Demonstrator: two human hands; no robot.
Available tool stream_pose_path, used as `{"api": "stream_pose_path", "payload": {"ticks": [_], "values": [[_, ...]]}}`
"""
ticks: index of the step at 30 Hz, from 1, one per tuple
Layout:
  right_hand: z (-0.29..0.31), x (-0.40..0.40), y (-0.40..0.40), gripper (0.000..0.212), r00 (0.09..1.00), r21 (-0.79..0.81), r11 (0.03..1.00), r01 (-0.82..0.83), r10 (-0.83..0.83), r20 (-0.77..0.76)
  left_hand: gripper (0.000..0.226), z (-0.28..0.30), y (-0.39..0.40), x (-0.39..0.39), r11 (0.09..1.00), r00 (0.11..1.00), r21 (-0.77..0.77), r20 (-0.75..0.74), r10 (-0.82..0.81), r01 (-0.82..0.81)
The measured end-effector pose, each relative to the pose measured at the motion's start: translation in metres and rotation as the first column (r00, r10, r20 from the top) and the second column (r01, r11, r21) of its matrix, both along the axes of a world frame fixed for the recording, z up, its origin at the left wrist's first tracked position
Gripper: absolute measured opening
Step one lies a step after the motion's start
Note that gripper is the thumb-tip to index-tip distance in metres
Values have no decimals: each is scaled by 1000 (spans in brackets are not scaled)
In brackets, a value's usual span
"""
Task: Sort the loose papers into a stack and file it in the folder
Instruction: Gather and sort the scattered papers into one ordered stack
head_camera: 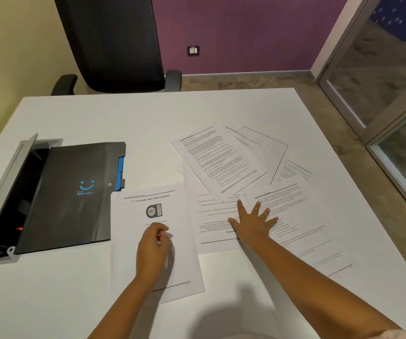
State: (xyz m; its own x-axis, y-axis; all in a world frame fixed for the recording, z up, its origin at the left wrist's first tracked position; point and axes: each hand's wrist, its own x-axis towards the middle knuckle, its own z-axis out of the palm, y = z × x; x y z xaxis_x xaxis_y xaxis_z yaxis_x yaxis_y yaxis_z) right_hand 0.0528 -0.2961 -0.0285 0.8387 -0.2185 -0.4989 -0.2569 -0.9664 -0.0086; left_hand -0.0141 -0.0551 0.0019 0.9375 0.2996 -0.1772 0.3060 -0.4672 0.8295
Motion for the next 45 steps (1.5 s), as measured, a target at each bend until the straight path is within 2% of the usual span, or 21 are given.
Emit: {"api": "stream_pose_path", "payload": {"ticks": [8,13,19,22,27,31,36,38,42,45], "values": [[4,-3,2,76,1000,13,1000,-4,4,11,11,-7,-6,4,999,995,-51,-95,-15,10],[5,-2,1,80,1000,-2,1000,-15,15,15,12,-11,-3,-3,999,996,-47,-93,-9,5],[9,2,-2,80,986,-110,980,-164,168,24,15,-8,-2,-3,998,996,-51,-81,19,-23],[12,0,-8,79,980,-110,975,-192,196,22,16,-10,-3,-4,998,995,-59,-95,3,-8],[16,3,-13,71,982,-71,980,-188,190,17,21,-18,-5,-6,994,985,-62,-137,-102,94],[14,6,-11,73,990,-44,989,-142,143,12,28,-23,0,-4,996,985,-55,-157,-75,67],[16,14,-7,72,998,-20,997,-69,69,-12,24,-26,5,-1,998,987,-49,-151,-46,39],[20,18,-4,71,999,35,999,-21,21,-24,26,-25,6,0,998,989,-64,-147,-30,21],[40,24,8,66,983,318,935,160,-181,38,22,-22,3,1,994,988,-110,-152,-18,1],[64,21,22,60,959,516,847,130,-240,152,7,-17,-3,4,965,968,-253,-216,-129,72]]}}
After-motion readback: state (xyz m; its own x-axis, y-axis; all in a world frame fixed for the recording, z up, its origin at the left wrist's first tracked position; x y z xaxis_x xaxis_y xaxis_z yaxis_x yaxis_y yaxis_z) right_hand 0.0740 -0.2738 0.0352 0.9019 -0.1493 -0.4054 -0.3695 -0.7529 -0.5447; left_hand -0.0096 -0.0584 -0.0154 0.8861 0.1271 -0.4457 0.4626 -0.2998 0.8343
